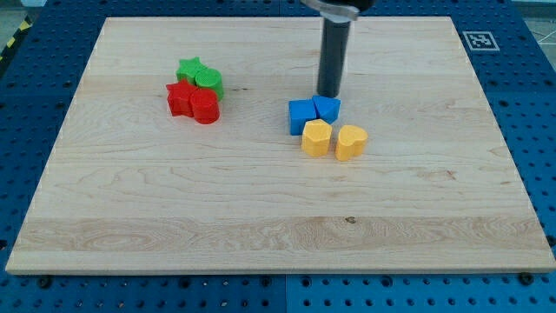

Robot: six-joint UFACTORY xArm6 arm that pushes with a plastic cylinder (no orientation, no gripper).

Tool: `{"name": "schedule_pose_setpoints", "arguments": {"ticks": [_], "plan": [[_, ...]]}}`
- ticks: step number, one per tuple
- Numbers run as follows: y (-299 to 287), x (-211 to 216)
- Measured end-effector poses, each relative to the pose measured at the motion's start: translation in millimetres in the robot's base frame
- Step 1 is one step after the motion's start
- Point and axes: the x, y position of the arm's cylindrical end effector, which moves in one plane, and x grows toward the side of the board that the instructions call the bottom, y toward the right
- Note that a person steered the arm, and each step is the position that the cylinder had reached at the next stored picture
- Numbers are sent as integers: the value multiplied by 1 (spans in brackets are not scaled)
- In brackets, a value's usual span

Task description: Push the yellow heart closer to the group of the blocks

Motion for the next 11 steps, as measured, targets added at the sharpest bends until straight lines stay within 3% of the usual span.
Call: {"name": "schedule_pose_setpoints", "arguments": {"ticks": [1, 2, 5, 11], "plan": [[37, 7], [57, 41], [59, 119], [5, 114]]}}
